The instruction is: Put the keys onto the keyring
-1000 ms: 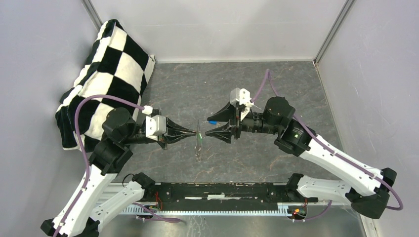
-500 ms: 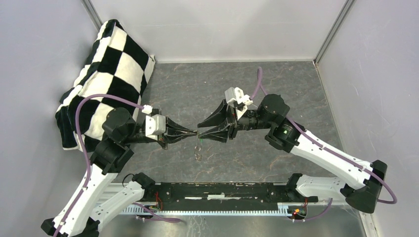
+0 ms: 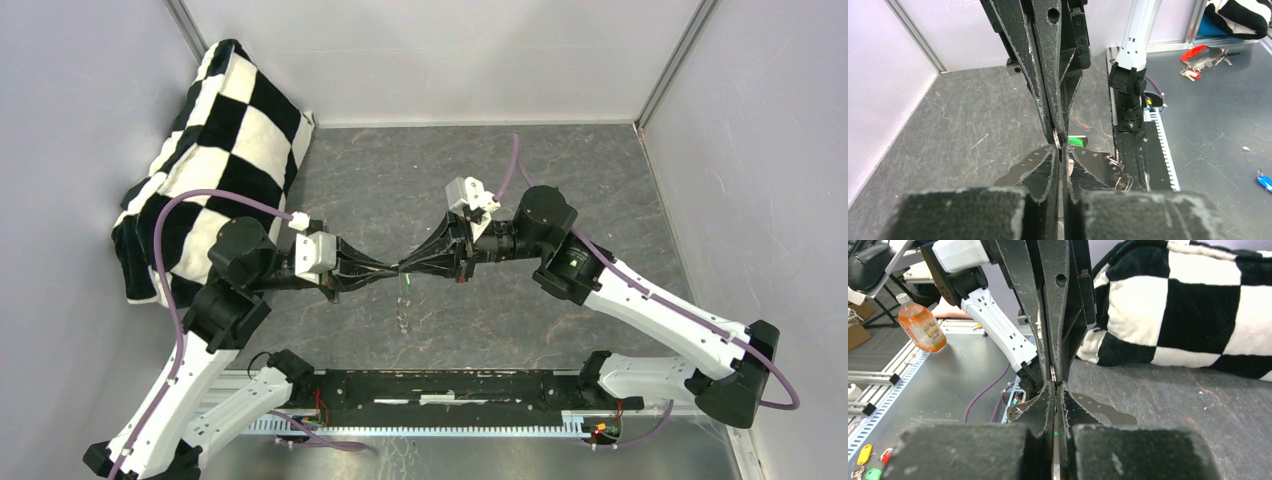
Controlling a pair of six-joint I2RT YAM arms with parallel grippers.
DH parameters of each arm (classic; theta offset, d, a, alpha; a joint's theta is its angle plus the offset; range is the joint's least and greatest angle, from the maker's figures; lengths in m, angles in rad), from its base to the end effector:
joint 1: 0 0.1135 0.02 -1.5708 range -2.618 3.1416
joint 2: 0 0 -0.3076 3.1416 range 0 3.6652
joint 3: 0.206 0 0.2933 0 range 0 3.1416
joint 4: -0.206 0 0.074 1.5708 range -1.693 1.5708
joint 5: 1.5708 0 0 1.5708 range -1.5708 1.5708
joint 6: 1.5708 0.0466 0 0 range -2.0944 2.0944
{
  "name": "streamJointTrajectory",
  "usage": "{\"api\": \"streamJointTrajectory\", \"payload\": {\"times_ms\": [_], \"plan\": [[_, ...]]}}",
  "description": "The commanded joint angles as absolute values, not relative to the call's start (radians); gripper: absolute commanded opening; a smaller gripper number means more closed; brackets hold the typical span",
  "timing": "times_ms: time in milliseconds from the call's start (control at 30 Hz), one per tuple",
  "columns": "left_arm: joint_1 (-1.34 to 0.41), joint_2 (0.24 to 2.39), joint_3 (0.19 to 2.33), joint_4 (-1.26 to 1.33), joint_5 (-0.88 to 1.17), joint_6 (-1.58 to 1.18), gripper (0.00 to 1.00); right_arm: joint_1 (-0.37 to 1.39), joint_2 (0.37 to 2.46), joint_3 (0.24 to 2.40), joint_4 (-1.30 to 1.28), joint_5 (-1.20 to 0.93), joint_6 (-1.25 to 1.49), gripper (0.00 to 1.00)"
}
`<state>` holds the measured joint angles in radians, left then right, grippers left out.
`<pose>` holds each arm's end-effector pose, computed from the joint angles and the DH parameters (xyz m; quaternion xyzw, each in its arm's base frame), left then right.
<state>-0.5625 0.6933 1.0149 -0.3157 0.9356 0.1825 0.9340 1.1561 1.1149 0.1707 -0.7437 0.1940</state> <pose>0.0971 -0.1056 0.4583 0.5269 0.4697 -0.4317 0.5616 0.1487 0.2542 0.4571 -0.4768 0.4744 0.5768 0.4634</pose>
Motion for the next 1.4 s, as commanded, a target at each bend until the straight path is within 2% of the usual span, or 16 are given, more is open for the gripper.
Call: {"api": "streamJointTrajectory", "payload": {"times_ms": [0,100,233,633,1000,1100,1133,1167,1233,1267,1367], "plan": [[-0.567,0.713,1.057,-0.404,0.977,0.253,0.15,0.936,1.171,1.221,0.008,-0.677,0.101,0.00],[-0.567,0.734,1.091,-0.542,0.959,0.374,0.37,0.937,1.190,1.296,-0.188,-0.626,0.011,0.00],[-0.567,0.753,1.111,-0.668,0.932,0.506,0.40,0.967,1.240,1.403,-0.409,-0.558,-0.100,0.01],[-0.567,0.795,1.148,-0.757,0.923,0.618,0.26,1.081,1.376,1.620,-0.691,-0.395,-0.234,0.00],[-0.568,0.823,1.168,-0.835,0.915,0.694,0.02,1.124,1.438,1.738,-0.793,-0.335,-0.266,0.00],[-0.567,0.827,1.167,-0.841,0.910,0.705,0.02,1.127,1.445,1.742,-0.776,-0.352,-0.254,0.00],[-0.568,0.827,1.167,-0.842,0.914,0.705,0.02,1.128,1.445,1.740,-0.759,-0.360,-0.241,0.05],[-0.567,0.827,1.168,-0.839,0.916,0.701,0.02,1.128,1.439,1.734,-0.738,-0.365,-0.228,0.14],[-0.568,0.819,1.160,-0.796,0.910,0.641,0.02,1.127,1.408,1.698,-0.675,-0.357,-0.190,0.24],[-0.567,0.808,1.151,-0.759,0.905,0.601,0.02,1.125,1.383,1.663,-0.625,-0.343,-0.174,0.32],[-0.567,0.754,1.097,-0.598,0.906,0.467,0.02,1.102,1.267,1.511,-0.472,-0.345,-0.114,0.46]]}}
